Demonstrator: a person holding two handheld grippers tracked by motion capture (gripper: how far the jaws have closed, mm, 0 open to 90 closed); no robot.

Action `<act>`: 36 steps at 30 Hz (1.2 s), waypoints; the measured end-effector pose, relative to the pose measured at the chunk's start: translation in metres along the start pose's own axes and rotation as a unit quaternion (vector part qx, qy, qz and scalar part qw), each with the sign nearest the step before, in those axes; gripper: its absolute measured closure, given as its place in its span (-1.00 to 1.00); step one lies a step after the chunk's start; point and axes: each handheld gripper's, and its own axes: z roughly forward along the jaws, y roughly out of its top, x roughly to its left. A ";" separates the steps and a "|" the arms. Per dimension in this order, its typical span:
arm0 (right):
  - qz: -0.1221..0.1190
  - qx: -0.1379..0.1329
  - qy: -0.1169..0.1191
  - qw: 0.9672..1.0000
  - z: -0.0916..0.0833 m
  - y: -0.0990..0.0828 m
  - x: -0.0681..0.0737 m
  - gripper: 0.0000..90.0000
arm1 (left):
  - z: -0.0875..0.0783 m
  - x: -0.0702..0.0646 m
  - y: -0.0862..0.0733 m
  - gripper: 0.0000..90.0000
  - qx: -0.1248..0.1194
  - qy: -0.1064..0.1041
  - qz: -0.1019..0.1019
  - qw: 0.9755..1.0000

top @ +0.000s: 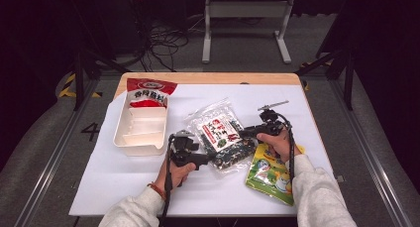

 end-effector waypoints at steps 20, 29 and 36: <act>-0.040 -0.001 0.044 0.998 0.001 -0.003 0.012 0.17 | 0.012 0.011 0.023 -0.51 -0.034 -0.007 -0.002 0.999; -0.060 -0.042 0.059 0.996 -0.013 -0.006 0.023 0.22 | -0.012 -0.001 0.025 0.18 -0.111 -0.040 0.047 0.992; -0.095 -0.089 0.047 0.990 -0.028 -0.011 0.039 0.31 | -0.031 -0.026 0.032 0.48 -0.134 -0.051 0.146 0.979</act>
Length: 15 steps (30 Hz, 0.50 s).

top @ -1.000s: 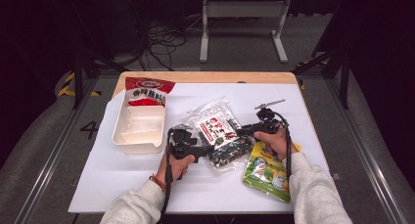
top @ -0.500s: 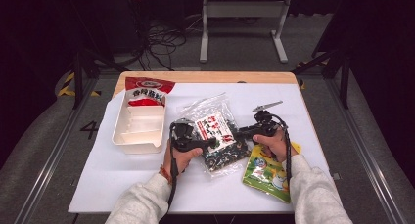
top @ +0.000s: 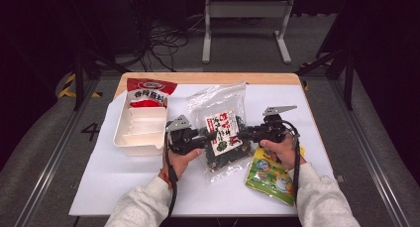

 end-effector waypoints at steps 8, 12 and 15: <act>-0.027 -0.012 -0.006 1.000 0.002 0.000 0.016 0.36 | 0.010 -0.013 0.002 0.33 0.027 0.016 0.041 0.999; -0.028 -0.023 -0.001 0.999 -0.001 -0.001 0.016 0.34 | 0.006 -0.013 0.004 0.52 0.020 0.002 0.045 0.999; -0.033 -0.025 -0.006 0.999 -0.002 0.000 0.018 0.30 | 0.004 -0.014 0.007 0.59 0.013 -0.003 0.056 0.998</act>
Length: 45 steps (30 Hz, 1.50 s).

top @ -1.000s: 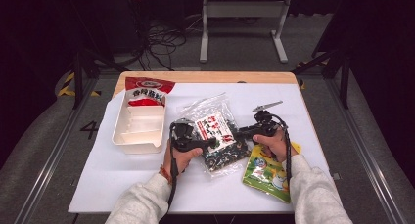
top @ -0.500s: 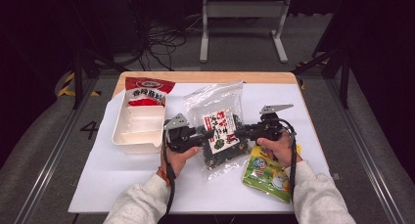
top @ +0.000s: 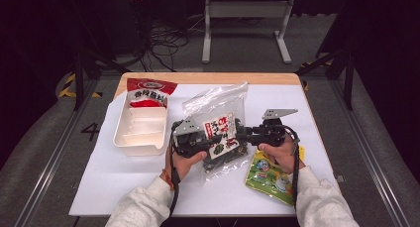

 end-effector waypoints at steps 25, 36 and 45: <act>-0.047 0.003 -0.072 0.996 -0.055 -0.015 0.022 -0.15 | -0.092 0.014 0.046 0.61 -0.052 0.080 0.137 0.986; -0.061 0.019 -0.059 0.996 -0.051 -0.020 0.030 -0.17 | -0.157 0.062 0.054 0.60 -0.047 0.126 0.169 0.976; -0.062 0.033 -0.050 0.996 -0.044 -0.024 0.032 -0.18 | -0.189 0.081 0.064 0.60 -0.052 0.148 0.178 0.971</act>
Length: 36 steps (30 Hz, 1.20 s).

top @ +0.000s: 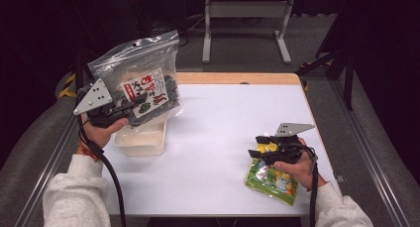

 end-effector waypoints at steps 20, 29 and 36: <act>-0.001 0.027 0.017 0.999 0.015 -0.005 0.002 -0.21 | 0.000 0.037 -0.044 0.60 0.034 0.028 0.003 0.999; 0.004 0.031 0.022 0.999 0.017 -0.008 0.001 -0.22 | 0.021 0.040 -0.057 0.57 0.033 0.015 0.008 0.999; 0.004 0.034 0.027 0.999 0.019 -0.008 0.002 -0.23 | 0.018 0.042 -0.076 0.55 0.025 0.002 -0.006 1.000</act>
